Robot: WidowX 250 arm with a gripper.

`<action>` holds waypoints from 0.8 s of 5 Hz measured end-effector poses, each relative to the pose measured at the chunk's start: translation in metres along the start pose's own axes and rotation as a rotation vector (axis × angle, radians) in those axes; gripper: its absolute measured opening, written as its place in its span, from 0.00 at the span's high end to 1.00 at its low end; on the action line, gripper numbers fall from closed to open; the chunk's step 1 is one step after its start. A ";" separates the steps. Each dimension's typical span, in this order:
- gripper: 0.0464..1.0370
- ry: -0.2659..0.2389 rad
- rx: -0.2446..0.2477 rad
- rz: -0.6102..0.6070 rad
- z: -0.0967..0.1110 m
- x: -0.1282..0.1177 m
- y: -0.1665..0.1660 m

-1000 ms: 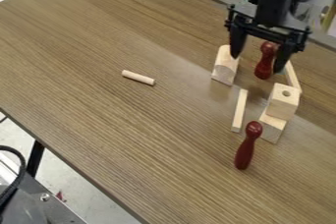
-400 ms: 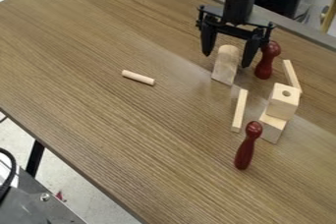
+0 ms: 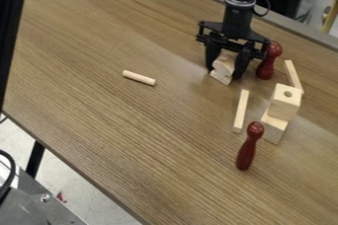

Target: Put the block on top on the other block

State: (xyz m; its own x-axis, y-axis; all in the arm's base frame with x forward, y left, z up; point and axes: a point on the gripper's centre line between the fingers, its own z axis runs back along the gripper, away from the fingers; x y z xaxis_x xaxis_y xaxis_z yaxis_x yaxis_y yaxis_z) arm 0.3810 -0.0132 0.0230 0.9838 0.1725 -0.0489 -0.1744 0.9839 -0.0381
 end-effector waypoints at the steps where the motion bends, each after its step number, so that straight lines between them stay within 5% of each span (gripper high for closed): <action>1: 0.42 -0.005 0.003 -0.002 0.001 0.001 0.000; 2: 0.42 -0.045 0.006 -0.016 0.013 0.003 -0.006; 3: 0.42 -0.187 -0.022 -0.042 0.067 0.004 -0.026; 4: 0.42 -0.271 -0.021 -0.083 0.098 -0.002 -0.050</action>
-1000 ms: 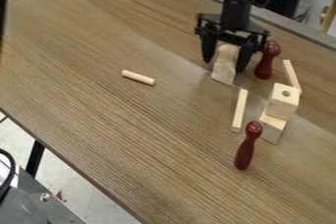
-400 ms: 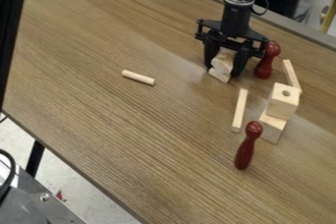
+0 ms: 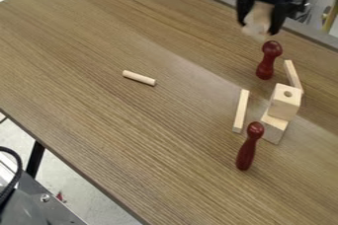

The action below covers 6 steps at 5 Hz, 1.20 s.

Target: Put the block on top on the other block

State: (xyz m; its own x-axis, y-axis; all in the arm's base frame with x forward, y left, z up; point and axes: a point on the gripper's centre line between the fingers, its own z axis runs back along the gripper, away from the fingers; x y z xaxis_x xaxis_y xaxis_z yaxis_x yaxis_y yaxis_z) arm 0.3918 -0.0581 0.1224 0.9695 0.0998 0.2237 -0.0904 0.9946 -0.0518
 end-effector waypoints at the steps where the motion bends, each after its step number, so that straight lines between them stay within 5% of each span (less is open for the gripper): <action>1: 0.42 -0.038 -0.026 -0.051 0.019 -0.004 -0.025; 3: 0.42 0.059 -0.111 -0.059 0.004 -0.036 -0.053; 6: 0.42 0.141 -0.142 -0.037 -0.016 -0.061 -0.052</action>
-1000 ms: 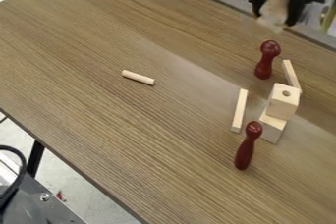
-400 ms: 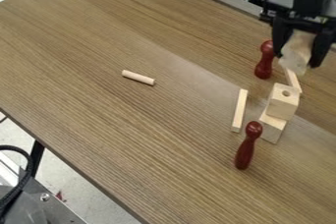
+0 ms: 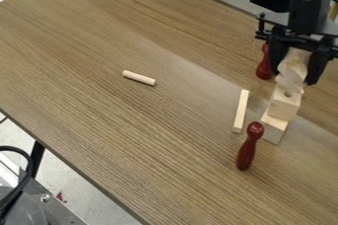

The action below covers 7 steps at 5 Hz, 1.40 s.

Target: Put the block on top on the other block

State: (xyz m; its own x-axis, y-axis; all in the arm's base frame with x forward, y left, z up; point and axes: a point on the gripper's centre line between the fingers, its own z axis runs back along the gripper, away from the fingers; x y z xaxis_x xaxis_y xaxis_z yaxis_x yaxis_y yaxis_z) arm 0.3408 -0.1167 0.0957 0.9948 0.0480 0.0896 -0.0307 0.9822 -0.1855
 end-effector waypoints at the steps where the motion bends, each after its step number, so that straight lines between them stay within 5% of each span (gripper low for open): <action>1: 0.42 0.011 0.002 0.004 -0.003 -0.003 0.000; 4: 0.42 0.075 0.008 0.050 -0.005 -0.015 0.001; 7: 0.42 0.074 -0.017 0.078 -0.006 -0.017 -0.009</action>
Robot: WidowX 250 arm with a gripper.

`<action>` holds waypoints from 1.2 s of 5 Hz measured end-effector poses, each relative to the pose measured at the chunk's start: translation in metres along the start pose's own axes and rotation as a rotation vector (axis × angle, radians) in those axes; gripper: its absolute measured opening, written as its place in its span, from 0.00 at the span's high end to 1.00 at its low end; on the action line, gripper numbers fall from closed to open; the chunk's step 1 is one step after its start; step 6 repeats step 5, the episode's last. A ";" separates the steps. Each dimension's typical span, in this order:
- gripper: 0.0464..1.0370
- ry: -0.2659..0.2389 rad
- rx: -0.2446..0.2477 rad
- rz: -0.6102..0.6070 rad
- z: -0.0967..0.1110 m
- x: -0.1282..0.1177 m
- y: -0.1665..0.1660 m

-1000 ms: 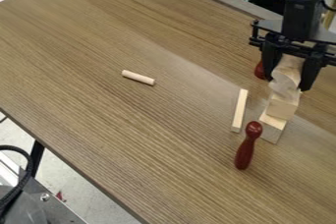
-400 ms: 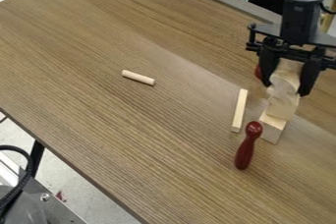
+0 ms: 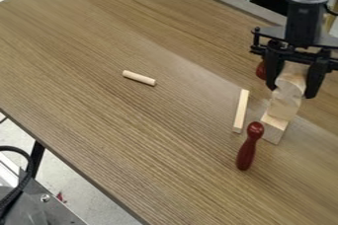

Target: Put the block on top on the other block

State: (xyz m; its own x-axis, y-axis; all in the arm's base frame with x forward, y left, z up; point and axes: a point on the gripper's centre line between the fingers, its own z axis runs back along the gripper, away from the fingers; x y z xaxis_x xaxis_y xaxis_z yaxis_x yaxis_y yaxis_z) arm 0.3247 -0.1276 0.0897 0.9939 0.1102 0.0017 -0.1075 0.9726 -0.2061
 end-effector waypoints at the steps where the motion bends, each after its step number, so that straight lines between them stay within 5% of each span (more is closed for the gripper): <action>1: 0.37 -0.016 0.009 0.001 -0.001 0.001 -0.001; 2: 0.09 -0.027 0.009 0.016 -0.002 0.002 -0.001; 4: 0.04 -0.028 0.026 0.011 0.001 0.004 0.000; 5: 0.04 -0.088 0.023 -0.017 0.026 0.011 -0.005; 6: 0.04 -0.088 0.023 -0.017 0.026 0.011 -0.005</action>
